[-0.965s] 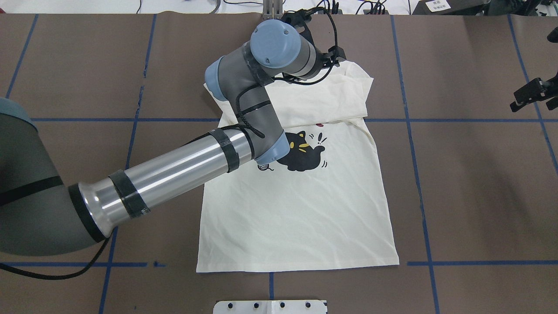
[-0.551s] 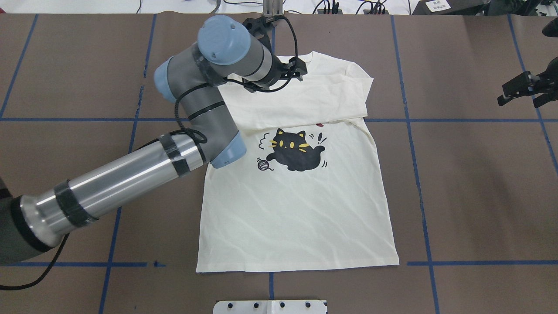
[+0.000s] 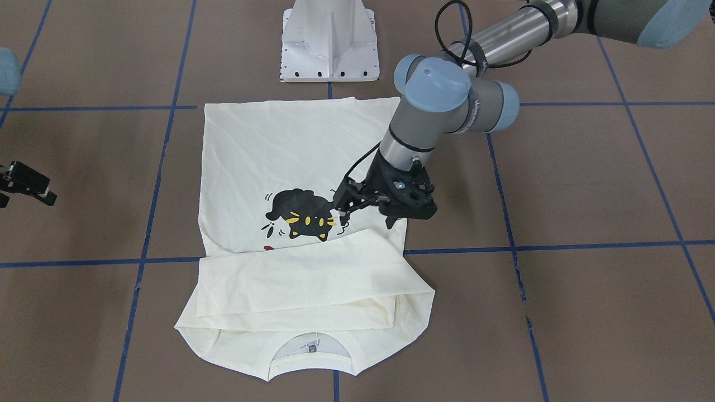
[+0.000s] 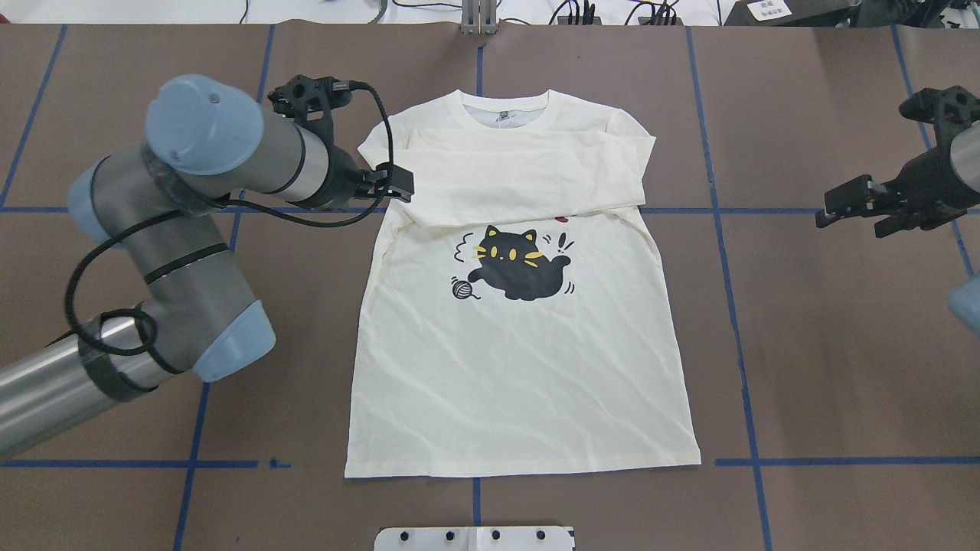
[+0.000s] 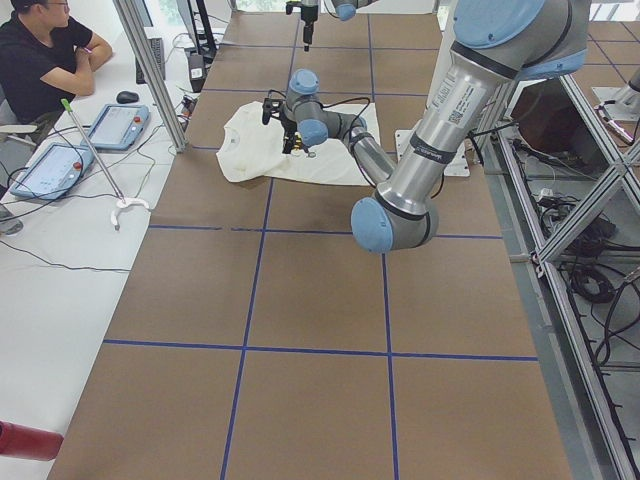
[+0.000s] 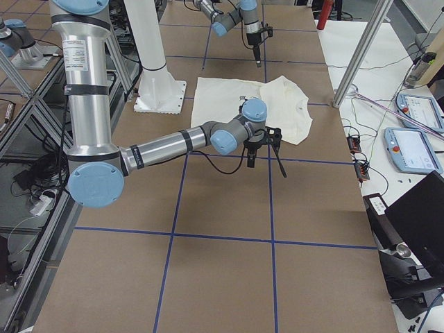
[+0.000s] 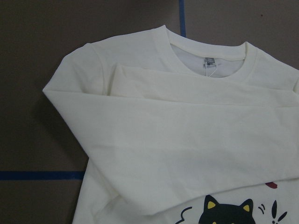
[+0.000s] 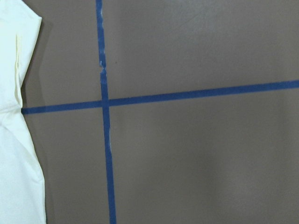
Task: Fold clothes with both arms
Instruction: 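Lower both grippers to the shirt's side edges near the hem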
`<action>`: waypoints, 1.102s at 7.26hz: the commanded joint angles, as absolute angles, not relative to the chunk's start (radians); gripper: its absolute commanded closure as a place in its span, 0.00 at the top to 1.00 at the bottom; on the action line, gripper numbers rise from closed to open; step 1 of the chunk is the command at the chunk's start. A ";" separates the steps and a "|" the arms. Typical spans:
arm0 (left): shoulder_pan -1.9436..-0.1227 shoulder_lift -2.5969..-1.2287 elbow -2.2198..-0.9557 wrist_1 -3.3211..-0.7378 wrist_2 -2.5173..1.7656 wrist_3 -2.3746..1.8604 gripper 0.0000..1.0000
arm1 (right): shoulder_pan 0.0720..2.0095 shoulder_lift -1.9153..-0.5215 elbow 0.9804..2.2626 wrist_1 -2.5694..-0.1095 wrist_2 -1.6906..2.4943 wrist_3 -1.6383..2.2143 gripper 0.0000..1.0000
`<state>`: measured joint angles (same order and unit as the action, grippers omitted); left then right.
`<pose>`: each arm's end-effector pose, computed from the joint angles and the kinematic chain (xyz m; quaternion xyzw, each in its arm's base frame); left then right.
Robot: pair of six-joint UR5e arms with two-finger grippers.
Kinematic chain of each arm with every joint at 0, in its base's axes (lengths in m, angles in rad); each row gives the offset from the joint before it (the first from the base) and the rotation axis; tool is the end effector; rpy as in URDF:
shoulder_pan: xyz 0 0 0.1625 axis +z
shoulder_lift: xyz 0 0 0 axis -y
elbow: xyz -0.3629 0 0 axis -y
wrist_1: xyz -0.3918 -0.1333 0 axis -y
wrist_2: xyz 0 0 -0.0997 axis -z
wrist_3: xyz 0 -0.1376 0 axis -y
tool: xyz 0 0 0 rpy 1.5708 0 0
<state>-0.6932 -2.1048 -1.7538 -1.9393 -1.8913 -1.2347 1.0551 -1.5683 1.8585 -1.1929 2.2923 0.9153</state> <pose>0.4364 -0.4795 0.1901 0.1320 0.5111 -0.0690 0.8465 -0.2188 -0.4721 0.4326 0.0128 -0.4529 0.0620 0.8893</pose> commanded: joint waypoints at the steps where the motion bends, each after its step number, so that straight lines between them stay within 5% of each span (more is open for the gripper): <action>1: -0.683 -2.008 -1.914 -1.844 -1.893 -1.230 0.99 | 0.885 -1.647 2.003 -1.138 2.190 1.163 1.00; 6: -0.635 -1.907 -2.008 -1.845 -1.888 -1.232 0.99 | 0.322 -1.646 2.068 -1.106 1.722 1.538 1.00; 8: -0.632 -1.911 -2.008 -1.845 -1.887 -1.232 0.99 | 0.278 -1.648 2.045 -1.108 1.712 1.539 1.00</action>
<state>-0.6345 -1.9087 -2.0071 -1.8454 -1.8874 -1.2316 0.3147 -1.6476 2.0575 -1.1070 1.7328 1.5335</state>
